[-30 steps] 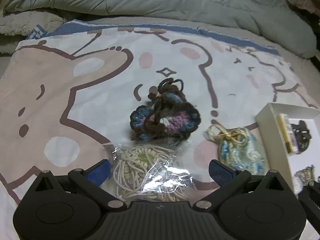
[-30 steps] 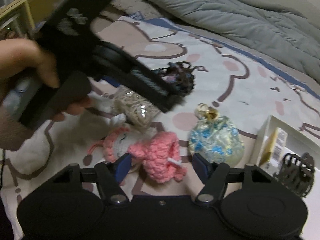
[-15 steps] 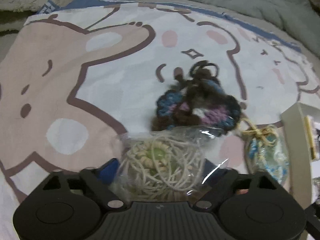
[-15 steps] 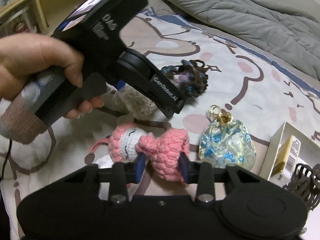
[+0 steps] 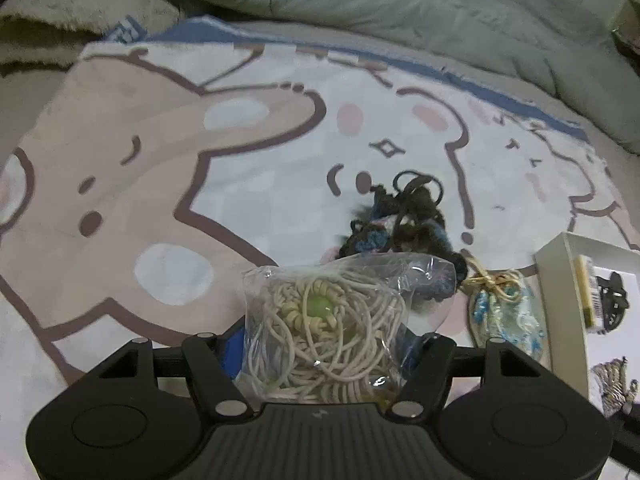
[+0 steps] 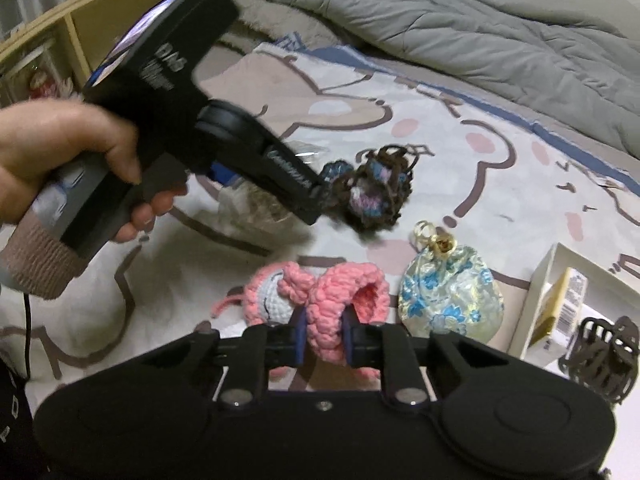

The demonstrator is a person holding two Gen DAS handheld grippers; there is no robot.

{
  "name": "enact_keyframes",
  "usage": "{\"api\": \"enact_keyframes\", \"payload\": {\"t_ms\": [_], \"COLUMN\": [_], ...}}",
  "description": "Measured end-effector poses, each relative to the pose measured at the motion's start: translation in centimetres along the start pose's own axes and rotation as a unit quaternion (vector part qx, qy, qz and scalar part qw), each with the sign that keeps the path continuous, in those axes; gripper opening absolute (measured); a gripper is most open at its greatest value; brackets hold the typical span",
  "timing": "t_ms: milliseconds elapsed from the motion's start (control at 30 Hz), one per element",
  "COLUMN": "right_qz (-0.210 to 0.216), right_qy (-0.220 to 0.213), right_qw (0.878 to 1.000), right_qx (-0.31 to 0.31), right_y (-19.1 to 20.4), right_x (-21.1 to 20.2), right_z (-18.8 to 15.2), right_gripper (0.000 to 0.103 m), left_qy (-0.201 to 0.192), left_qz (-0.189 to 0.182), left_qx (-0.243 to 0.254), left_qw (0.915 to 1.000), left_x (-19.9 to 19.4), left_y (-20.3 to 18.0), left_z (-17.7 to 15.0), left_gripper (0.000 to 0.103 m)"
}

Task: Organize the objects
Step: 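Grasp the clear bag of rubber bands with left tool while right tool grasps the pink crocheted doll, then lift and carry the rubber band bag and pink doll toward the white box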

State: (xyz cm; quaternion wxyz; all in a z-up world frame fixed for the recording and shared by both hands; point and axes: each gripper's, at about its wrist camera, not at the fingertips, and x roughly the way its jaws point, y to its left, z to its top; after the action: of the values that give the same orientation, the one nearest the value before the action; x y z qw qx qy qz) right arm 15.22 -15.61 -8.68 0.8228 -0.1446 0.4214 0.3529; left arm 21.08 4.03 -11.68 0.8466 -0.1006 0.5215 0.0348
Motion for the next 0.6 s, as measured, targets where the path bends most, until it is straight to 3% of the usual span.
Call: {"api": "enact_keyframes", "payload": {"t_ms": [600], "right_qz": [-0.050], "right_qy": [-0.082], "right_qw": [0.994], "right_qx": [0.052], "right_y": [0.4], "right_x": [-6.1], "right_z": [1.1], "right_gripper": [0.016], "left_qy": [-0.087], "left_qz": [-0.003], "left_qx": [0.049], "left_qw": [0.9950], "left_x": [-9.5], "left_y": [1.6], "left_z": [-3.0], "left_gripper": [0.069]}}
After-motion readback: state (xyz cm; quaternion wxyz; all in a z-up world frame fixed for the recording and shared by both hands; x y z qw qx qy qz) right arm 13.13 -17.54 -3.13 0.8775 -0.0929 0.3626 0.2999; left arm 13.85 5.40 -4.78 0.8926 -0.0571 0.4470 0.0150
